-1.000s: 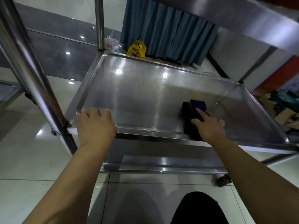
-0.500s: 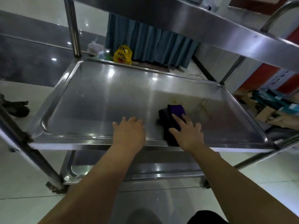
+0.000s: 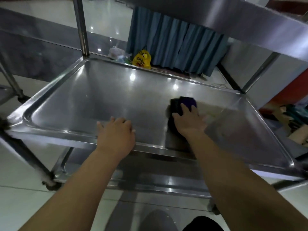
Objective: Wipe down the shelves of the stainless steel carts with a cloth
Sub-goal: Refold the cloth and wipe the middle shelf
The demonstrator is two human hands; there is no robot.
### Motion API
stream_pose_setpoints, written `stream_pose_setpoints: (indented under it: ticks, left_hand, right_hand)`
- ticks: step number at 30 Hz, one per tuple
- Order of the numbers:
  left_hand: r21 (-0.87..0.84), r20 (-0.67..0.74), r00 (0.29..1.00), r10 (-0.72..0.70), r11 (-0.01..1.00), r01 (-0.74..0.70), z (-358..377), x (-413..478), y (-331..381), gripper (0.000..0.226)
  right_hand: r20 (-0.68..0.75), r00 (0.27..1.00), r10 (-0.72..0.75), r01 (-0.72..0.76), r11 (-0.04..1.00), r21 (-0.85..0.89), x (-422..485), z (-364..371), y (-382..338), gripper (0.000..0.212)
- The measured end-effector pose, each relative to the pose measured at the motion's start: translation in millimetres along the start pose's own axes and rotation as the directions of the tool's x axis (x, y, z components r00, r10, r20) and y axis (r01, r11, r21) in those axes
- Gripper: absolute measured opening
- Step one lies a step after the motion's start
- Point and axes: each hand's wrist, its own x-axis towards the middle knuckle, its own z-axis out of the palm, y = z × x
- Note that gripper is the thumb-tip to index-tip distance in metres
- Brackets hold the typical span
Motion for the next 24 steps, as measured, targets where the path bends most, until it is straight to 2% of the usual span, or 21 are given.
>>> stream_pose_setpoints:
  ticks: [1,3,5,7,8,10,12,13,14,16,18,20,21,22,24]
  left_hand:
    - [-0.003,-0.014,1.000,-0.008,1.000,0.008,0.5,-0.6,0.4,0.033]
    - [-0.005,-0.057,0.998,-0.021,1.000,0.021,1.8,-2.3,1.0,0.031]
    - [-0.006,-0.098,0.995,-0.027,1.000,0.027,4.2,-4.8,0.4,0.029]
    - [-0.005,-0.122,0.992,-0.015,1.000,0.015,6.8,-6.5,-1.0,0.029]
    - [-0.008,-0.130,0.991,-0.007,1.000,0.006,7.9,-6.9,-1.4,0.029]
    - [-0.020,-0.146,0.989,-0.008,1.000,0.005,9.1,-6.8,-1.0,0.028]
    - [-0.026,-0.137,0.990,-0.022,0.999,0.019,9.3,-6.1,0.4,0.028]
    - [-0.027,-0.125,0.992,-0.028,0.999,0.025,9.4,-5.6,1.1,0.029]
    - [-0.029,-0.115,0.993,-0.033,0.999,0.029,9.2,-5.0,1.6,0.030]
    - [-0.034,-0.106,0.993,-0.042,0.999,0.039,8.7,-5.3,2.8,0.030]
    - [-0.030,-0.106,0.993,-0.053,0.998,0.050,8.1,-6.9,3.2,0.030]
    - [-0.033,-0.111,0.992,-0.056,0.998,0.053,7.0,-8.7,4.2,0.031]
    - [-0.033,-0.111,0.992,-0.057,0.998,0.053,6.2,-9.7,5.1,0.030]
    - [-0.031,-0.107,0.993,-0.057,0.998,0.054,5.2,-10.2,6.1,0.030]
    - [-0.022,-0.092,0.994,-0.060,0.998,0.058,3.0,-10.1,10.0,0.030]
  right_hand:
    - [0.025,0.990,-0.137,0.137,0.990,-0.018,-4.3,5.7,-18.4,0.060]
    - [0.076,0.914,-0.398,0.402,0.914,-0.047,-20.4,17.8,-37.7,0.061]
    - [0.082,0.835,-0.545,0.547,0.837,-0.016,-27.3,19.5,-28.1,0.061]
    - [0.035,0.848,-0.528,0.529,0.848,-0.025,-12.1,10.7,-0.3,0.057]
    - [0.004,0.893,-0.450,0.450,0.892,-0.053,-0.5,5.2,17.0,0.055]
    - [-0.025,0.983,-0.180,0.179,0.983,-0.038,20.3,-9.6,47.9,0.056]
    - [-0.020,0.999,0.050,-0.049,0.998,0.037,29.4,-15.5,54.7,0.058]
    - [-0.020,0.997,0.075,-0.074,0.997,0.030,28.6,-13.6,45.7,0.059]
    - [-0.019,0.999,0.041,-0.040,0.999,0.010,24.6,-10.0,30.5,0.059]
    - [0.000,0.986,-0.164,0.164,0.986,-0.020,9.9,-0.5,-5.4,0.058]
    - [0.046,0.898,-0.437,0.439,0.897,-0.053,-8.9,14.5,-27.0,0.058]
    - [0.106,0.808,-0.579,0.580,0.814,0.025,-17.9,17.7,-21.3,0.060]
    - [0.100,0.808,-0.581,0.576,0.814,0.075,-13.7,13.4,-9.7,0.059]
    - [0.078,0.839,-0.539,0.533,0.842,0.083,-5.9,8.4,6.4,0.058]
    - [0.025,0.934,-0.358,0.358,0.934,-0.001,11.3,-1.0,48.2,0.055]
